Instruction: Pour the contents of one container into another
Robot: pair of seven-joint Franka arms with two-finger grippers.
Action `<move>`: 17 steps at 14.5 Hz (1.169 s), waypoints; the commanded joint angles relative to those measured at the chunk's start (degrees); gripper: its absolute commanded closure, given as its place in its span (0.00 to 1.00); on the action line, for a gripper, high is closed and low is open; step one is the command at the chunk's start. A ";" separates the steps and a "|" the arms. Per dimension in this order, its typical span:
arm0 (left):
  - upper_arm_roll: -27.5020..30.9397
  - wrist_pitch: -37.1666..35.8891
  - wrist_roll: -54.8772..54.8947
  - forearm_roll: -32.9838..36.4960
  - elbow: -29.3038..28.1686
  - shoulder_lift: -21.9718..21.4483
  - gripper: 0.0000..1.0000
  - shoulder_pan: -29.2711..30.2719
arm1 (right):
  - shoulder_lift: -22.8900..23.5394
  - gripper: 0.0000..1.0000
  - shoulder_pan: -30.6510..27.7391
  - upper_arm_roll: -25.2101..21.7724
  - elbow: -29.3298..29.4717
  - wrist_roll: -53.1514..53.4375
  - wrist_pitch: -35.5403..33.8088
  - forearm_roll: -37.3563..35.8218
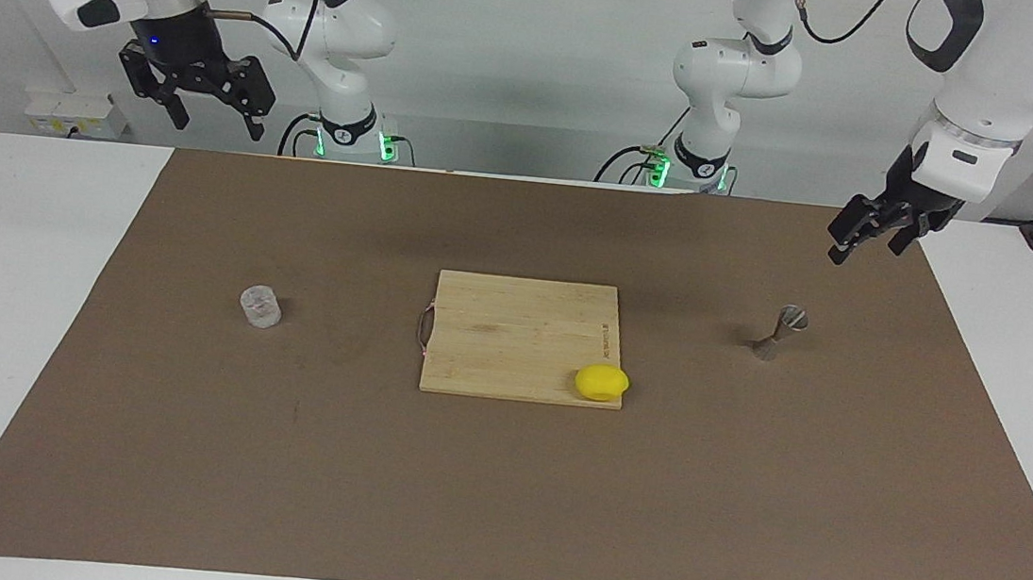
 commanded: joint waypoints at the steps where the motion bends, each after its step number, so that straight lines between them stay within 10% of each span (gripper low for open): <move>1: 0.25 -0.67 -0.37 0.39 -0.12 -0.86 0.00 -0.30 | 2.27 0.00 -0.33 0.31 1.61 -1.00 1.07 -0.01; 17: -0.02 9.88 1.04 0.74 -4.95 -2.26 0.00 0.05 | 0.00 0.00 -0.68 0.31 -2.84 -0.74 3.26 0.51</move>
